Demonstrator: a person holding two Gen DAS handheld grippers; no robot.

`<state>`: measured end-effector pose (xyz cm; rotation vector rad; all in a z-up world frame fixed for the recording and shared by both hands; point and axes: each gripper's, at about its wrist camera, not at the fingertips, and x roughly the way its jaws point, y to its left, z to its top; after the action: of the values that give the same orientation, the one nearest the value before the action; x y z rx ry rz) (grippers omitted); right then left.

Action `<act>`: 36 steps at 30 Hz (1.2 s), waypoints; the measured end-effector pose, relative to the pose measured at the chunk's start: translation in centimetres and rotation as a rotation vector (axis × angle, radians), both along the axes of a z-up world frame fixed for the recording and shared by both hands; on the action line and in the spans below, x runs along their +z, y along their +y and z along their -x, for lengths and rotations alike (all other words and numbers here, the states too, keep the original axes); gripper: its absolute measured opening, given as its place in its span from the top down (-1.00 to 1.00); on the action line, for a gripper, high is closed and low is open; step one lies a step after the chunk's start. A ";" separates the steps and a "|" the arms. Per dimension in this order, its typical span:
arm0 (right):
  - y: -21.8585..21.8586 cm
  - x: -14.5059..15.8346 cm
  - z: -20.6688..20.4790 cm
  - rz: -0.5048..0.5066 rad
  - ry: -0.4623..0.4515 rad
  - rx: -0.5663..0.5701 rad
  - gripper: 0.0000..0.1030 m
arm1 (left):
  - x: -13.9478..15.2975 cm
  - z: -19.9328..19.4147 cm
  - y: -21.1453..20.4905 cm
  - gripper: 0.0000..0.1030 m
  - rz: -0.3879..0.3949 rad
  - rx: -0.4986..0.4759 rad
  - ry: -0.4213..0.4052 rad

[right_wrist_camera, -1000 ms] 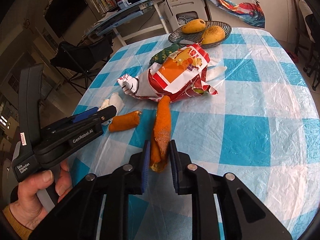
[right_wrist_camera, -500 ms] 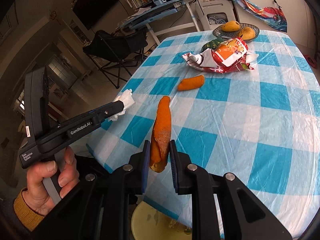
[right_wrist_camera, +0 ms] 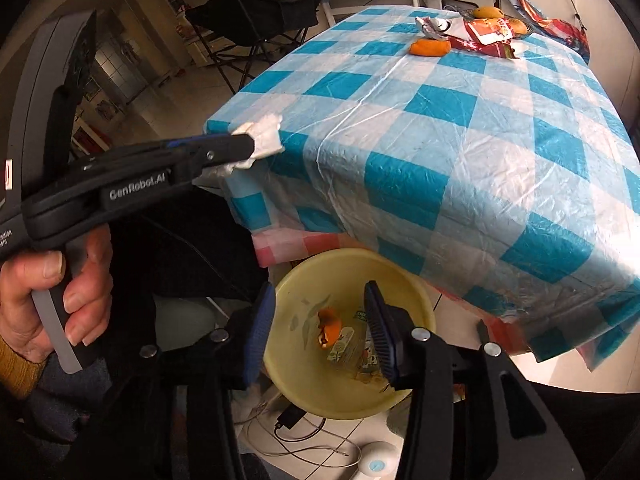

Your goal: Collect trash

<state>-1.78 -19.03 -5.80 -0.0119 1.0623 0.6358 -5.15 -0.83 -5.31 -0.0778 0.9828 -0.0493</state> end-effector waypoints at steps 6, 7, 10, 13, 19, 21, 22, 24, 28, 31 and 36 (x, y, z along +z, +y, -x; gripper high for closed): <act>-3.3 2.2 -0.8 -0.080 -0.146 -0.220 -0.42 | -2.8 2.7 -2.1 0.41 -0.013 -0.101 0.148; -3.5 2.2 -0.9 -0.083 -0.164 -0.248 -0.49 | -2.4 2.9 -2.1 0.25 -0.006 -0.103 0.130; -3.8 2.3 -1.5 -0.082 -0.195 -0.311 -0.63 | -0.6 3.2 -1.0 -0.36 0.021 -0.041 0.022; -3.8 2.6 -1.3 -0.072 -0.219 -0.327 -0.69 | 1.0 3.4 0.3 -0.58 0.030 0.042 -0.083; -3.6 2.5 -0.9 -0.044 -0.234 -0.311 -0.74 | 2.7 3.4 1.9 -0.72 0.020 0.156 -0.196; -3.2 2.3 -0.9 -0.035 -0.235 -0.297 -0.74 | 3.1 3.5 1.9 -0.74 0.002 0.166 -0.221; -3.1 2.3 -0.9 -0.030 -0.235 -0.292 -0.74 | 3.2 3.5 1.9 -0.76 -0.007 0.169 -0.232; -2.8 2.1 -0.9 -0.023 -0.233 -0.283 -0.74 | 3.4 3.6 1.8 -0.78 -0.020 0.173 -0.246; -2.5 1.8 -0.9 -0.018 -0.223 -0.277 -0.75 | 3.3 3.4 1.7 -0.79 -0.030 0.176 -0.248; -2.4 1.8 -0.9 -0.017 -0.227 -0.276 -0.75 | 3.3 3.4 1.7 -0.80 -0.030 0.176 -0.250; -2.4 1.9 -0.8 -0.016 -0.231 -0.278 -0.76 | 3.2 3.4 1.7 -0.81 -0.030 0.176 -0.251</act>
<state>-0.94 -21.43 -3.95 0.0739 0.8172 0.3800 -8.52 0.90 -2.06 -0.1274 0.7232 0.1148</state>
